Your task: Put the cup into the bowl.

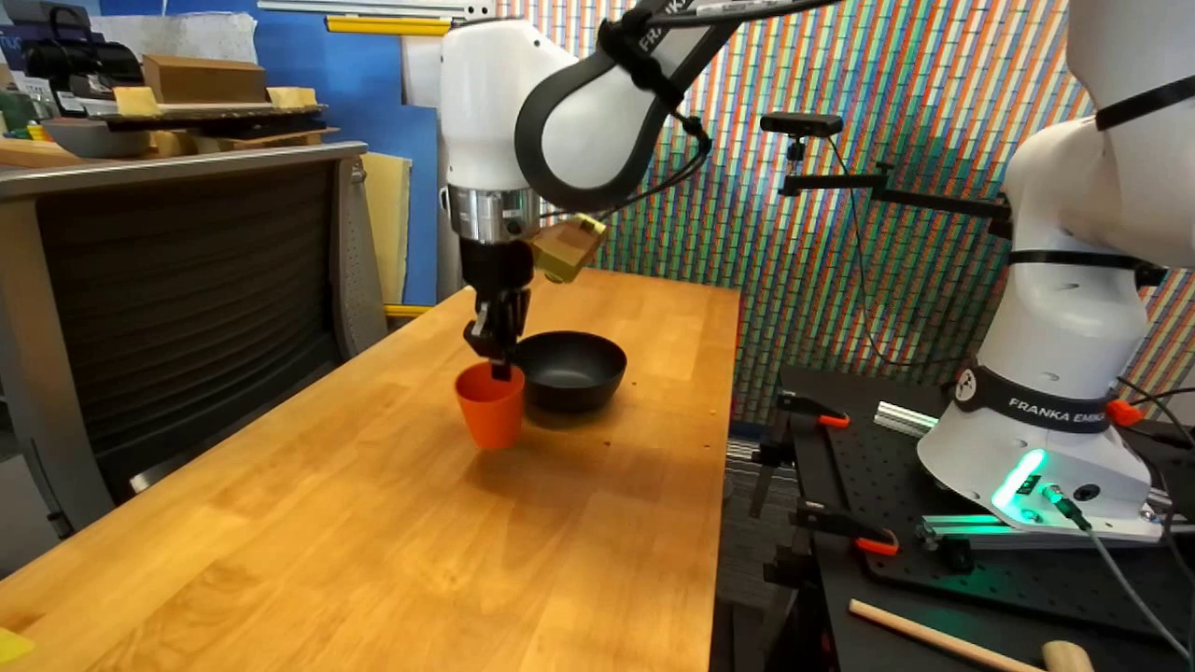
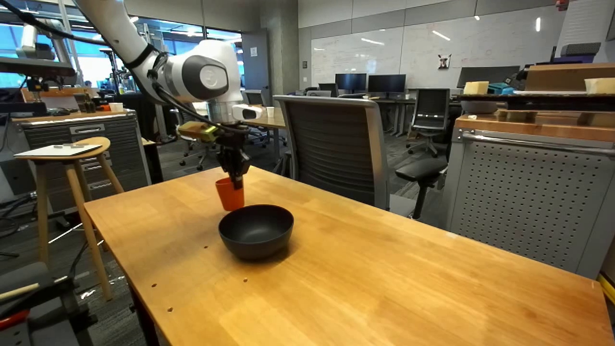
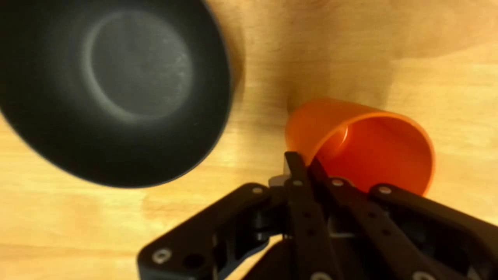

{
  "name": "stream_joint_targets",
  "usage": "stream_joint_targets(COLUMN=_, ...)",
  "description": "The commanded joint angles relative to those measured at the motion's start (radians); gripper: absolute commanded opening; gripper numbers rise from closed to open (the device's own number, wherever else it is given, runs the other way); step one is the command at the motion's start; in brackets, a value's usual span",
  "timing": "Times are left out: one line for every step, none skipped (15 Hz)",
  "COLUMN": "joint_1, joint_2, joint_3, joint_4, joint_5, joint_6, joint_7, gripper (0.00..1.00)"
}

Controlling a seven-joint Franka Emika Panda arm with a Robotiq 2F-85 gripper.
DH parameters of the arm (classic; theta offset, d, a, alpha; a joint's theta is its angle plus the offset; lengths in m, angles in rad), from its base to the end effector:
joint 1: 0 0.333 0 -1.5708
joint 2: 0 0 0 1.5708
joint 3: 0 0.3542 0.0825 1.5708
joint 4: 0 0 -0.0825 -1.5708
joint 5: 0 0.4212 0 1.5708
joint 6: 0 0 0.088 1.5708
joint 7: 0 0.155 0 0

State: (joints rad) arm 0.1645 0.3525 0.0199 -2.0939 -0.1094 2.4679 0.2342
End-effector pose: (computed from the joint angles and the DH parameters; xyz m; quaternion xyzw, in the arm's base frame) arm 0.6143 0.1115 0.2134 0.9993 0.0168 0.0171 0.0282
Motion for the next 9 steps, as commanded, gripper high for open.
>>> stream_joint_targets(joint_1=-0.034, joint_2=-0.165, joint_3=-0.063, joint_4=-0.092, joint_5=-0.025, joint_6=0.013, joint_7=0.074, gripper=0.01)
stream_joint_targets(joint_1=-0.048, joint_2=-0.190, joint_3=-0.082, joint_4=-0.103, joint_5=-0.030, joint_6=0.012, joint_7=0.097, gripper=0.01)
stream_joint_targets(joint_1=-0.061, joint_2=-0.207, joint_3=-0.102, joint_4=-0.116, joint_5=-0.047, joint_6=0.014, joint_7=0.130, gripper=0.01)
stream_joint_targets(joint_1=-0.078, joint_2=-0.218, joint_3=-0.115, joint_4=-0.128, joint_5=-0.046, joint_6=0.000, joint_7=0.154, gripper=0.01)
stream_joint_targets(joint_1=-0.091, joint_2=-0.223, joint_3=-0.126, joint_4=-0.139, joint_5=-0.054, joint_6=-0.018, joint_7=0.175, gripper=0.01)
stream_joint_targets(joint_1=-0.108, joint_2=-0.218, joint_3=-0.128, joint_4=-0.152, joint_5=-0.037, joint_6=-0.044, joint_7=0.181, gripper=0.01)
stream_joint_targets(joint_1=-0.120, joint_2=-0.210, joint_3=-0.130, joint_4=-0.164, joint_5=-0.030, joint_6=-0.057, joint_7=0.188, gripper=0.01)
stream_joint_targets(joint_1=-0.132, joint_2=-0.188, joint_3=-0.120, joint_4=-0.179, joint_5=0.007, joint_6=-0.063, joint_7=0.161, gripper=0.01)
stream_joint_targets(joint_1=-0.143, joint_2=-0.175, joint_3=-0.111, joint_4=-0.189, joint_5=0.041, joint_6=-0.073, joint_7=0.135, gripper=0.01)
